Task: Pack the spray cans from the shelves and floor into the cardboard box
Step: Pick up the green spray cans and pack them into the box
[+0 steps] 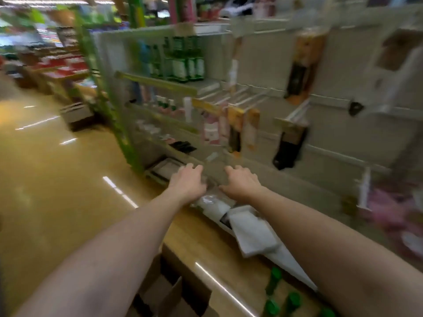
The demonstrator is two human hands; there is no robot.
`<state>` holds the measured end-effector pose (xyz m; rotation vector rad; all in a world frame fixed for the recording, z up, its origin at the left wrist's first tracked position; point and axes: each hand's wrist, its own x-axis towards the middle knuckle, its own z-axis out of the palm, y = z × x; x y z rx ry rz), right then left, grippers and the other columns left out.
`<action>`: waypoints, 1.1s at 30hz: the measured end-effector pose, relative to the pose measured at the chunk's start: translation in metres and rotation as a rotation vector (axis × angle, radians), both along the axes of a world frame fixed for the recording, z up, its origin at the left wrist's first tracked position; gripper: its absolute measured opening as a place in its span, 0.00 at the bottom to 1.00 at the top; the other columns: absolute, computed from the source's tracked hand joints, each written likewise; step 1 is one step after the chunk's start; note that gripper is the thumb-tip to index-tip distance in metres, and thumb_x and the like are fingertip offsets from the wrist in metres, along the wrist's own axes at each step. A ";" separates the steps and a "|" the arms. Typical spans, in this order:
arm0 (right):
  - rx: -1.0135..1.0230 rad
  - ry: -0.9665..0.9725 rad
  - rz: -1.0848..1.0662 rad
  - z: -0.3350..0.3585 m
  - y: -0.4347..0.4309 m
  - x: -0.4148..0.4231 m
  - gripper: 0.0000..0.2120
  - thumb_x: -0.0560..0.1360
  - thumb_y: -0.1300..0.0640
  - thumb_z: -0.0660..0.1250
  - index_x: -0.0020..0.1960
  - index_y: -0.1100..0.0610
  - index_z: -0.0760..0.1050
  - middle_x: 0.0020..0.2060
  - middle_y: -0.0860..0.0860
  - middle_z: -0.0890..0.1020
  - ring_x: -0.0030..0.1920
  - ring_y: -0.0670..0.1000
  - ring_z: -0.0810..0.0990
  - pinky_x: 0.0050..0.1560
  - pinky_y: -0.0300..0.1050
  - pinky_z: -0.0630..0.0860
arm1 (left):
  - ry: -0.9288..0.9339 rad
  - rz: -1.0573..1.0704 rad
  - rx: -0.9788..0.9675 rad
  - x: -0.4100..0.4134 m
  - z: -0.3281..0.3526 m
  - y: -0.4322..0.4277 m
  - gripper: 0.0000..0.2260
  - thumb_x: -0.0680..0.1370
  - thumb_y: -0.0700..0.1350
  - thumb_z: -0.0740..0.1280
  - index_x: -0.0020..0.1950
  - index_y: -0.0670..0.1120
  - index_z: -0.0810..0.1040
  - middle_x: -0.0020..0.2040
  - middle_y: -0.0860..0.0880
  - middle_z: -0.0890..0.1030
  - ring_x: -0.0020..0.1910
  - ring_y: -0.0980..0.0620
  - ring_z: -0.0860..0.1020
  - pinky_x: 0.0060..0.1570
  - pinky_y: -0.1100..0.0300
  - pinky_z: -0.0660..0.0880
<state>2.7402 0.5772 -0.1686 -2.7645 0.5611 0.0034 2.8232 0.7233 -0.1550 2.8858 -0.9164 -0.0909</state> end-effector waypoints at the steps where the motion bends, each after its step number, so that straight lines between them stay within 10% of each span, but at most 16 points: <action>1: 0.011 0.007 -0.064 -0.003 -0.013 -0.012 0.26 0.77 0.43 0.67 0.71 0.52 0.67 0.65 0.56 0.73 0.65 0.61 0.73 0.64 0.60 0.72 | 0.017 -0.058 0.001 -0.001 -0.005 -0.018 0.26 0.79 0.55 0.65 0.76 0.50 0.66 0.71 0.44 0.70 0.70 0.41 0.68 0.66 0.44 0.71; 12: 0.191 0.140 -0.714 -0.092 -0.105 -0.215 0.31 0.76 0.44 0.68 0.74 0.54 0.64 0.66 0.59 0.72 0.63 0.62 0.75 0.62 0.57 0.76 | 0.288 -0.518 -0.139 -0.122 -0.101 -0.166 0.30 0.80 0.53 0.65 0.80 0.50 0.59 0.76 0.45 0.64 0.72 0.42 0.66 0.67 0.47 0.69; 33: 0.642 0.003 -1.283 -0.602 -0.024 -0.357 0.43 0.71 0.46 0.77 0.78 0.55 0.60 0.68 0.59 0.72 0.67 0.59 0.73 0.64 0.50 0.71 | 0.736 -0.024 -0.130 -0.227 -0.616 -0.121 0.44 0.72 0.50 0.77 0.81 0.54 0.54 0.78 0.47 0.62 0.76 0.44 0.62 0.73 0.46 0.65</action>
